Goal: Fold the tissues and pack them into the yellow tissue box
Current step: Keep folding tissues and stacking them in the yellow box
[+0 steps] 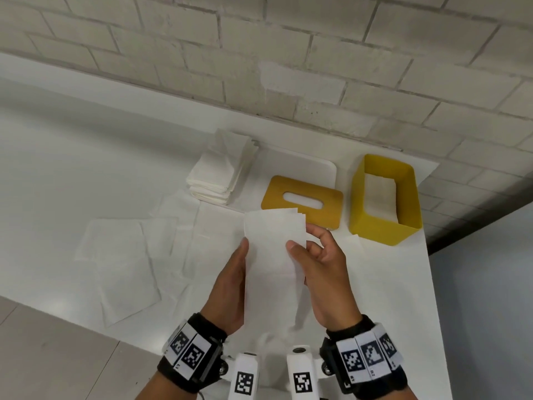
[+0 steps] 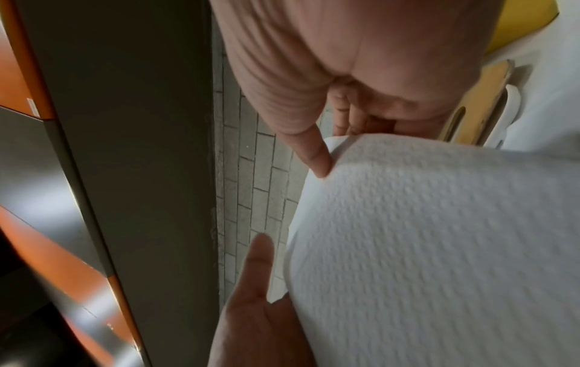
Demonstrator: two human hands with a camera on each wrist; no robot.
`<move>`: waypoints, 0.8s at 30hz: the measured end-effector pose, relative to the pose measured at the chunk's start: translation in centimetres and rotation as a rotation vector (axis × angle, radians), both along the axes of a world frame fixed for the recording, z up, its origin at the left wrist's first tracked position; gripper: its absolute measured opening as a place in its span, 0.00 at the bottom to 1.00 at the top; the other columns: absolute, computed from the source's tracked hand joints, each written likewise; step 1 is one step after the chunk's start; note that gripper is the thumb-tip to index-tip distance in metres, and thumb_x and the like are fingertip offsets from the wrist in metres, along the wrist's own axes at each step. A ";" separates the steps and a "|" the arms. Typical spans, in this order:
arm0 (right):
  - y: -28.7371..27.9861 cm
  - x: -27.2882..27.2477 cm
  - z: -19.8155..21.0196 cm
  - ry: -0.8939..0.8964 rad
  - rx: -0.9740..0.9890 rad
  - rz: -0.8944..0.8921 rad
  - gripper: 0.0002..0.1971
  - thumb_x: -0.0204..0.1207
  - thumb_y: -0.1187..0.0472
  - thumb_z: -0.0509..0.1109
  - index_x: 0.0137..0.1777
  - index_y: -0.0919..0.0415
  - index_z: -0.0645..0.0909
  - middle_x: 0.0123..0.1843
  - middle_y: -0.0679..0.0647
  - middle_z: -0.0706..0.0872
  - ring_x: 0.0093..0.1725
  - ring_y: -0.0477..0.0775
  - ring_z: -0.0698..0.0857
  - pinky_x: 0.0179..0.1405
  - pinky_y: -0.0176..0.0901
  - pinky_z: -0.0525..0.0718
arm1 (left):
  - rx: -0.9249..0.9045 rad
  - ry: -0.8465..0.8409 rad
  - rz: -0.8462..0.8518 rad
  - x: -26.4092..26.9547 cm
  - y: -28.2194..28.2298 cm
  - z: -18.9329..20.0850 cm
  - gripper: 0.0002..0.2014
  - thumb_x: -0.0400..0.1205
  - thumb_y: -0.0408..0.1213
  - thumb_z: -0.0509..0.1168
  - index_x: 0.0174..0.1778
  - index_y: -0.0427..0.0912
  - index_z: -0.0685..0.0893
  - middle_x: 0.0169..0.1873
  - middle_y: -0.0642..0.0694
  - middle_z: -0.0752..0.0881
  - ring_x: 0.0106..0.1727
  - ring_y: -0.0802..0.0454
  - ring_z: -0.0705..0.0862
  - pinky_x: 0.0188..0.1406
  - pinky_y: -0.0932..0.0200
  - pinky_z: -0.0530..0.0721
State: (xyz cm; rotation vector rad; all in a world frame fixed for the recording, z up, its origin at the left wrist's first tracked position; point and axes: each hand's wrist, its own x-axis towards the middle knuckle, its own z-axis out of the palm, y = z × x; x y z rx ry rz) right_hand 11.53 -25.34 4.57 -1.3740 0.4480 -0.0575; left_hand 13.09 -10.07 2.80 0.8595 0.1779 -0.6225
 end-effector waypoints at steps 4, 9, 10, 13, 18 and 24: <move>-0.2 0.9 -0.1 0.004 -0.025 -0.011 0.19 0.79 0.64 0.77 0.66 0.46 0.80 0.51 0.54 0.94 0.50 0.54 0.94 0.50 0.49 0.89 | 0.115 -0.003 -0.002 0.6 -0.3 -0.4 0.20 0.89 0.45 0.59 0.73 0.40 0.85 0.68 0.39 0.89 0.68 0.43 0.88 0.64 0.51 0.88; -0.4 1.3 -1.0 0.025 -0.024 0.003 0.18 0.80 0.65 0.76 0.67 0.48 0.80 0.52 0.55 0.94 0.52 0.57 0.93 0.55 0.54 0.90 | 0.172 0.027 0.020 0.6 -0.4 -0.8 0.19 0.90 0.45 0.59 0.72 0.42 0.85 0.66 0.41 0.90 0.68 0.44 0.89 0.69 0.45 0.82; -0.5 1.3 -1.2 0.033 -0.034 0.007 0.18 0.80 0.64 0.76 0.66 0.47 0.80 0.52 0.53 0.94 0.53 0.56 0.93 0.55 0.53 0.90 | 0.185 0.026 0.022 0.6 -0.4 -0.8 0.18 0.90 0.45 0.59 0.71 0.42 0.85 0.65 0.42 0.91 0.67 0.45 0.89 0.69 0.45 0.81; -1.1 1.5 -2.3 0.094 -0.101 0.014 0.14 0.81 0.60 0.75 0.63 0.44 0.82 0.50 0.52 0.93 0.52 0.54 0.92 0.52 0.51 0.89 | 0.240 0.035 0.062 0.9 0.0 -1.0 0.18 0.91 0.46 0.59 0.70 0.43 0.86 0.63 0.43 0.92 0.65 0.46 0.90 0.69 0.45 0.83; -3.5 1.2 -5.8 0.354 -0.605 0.168 0.18 0.79 0.52 0.73 0.68 0.45 0.77 0.65 0.50 0.84 0.62 0.51 0.84 0.63 0.48 0.82 | 0.257 0.099 0.259 1.7 3.1 -1.1 0.17 0.88 0.46 0.64 0.66 0.40 0.89 0.60 0.41 0.93 0.62 0.45 0.91 0.68 0.45 0.83; -2.6 1.1 -7.8 0.488 -1.000 0.317 0.33 0.77 0.42 0.72 0.79 0.47 0.64 0.75 0.55 0.72 0.74 0.60 0.74 0.71 0.56 0.76 | 0.249 0.134 0.425 0.7 8.1 -1.4 0.20 0.87 0.47 0.66 0.69 0.39 0.88 0.63 0.39 0.91 0.69 0.41 0.87 0.75 0.41 0.79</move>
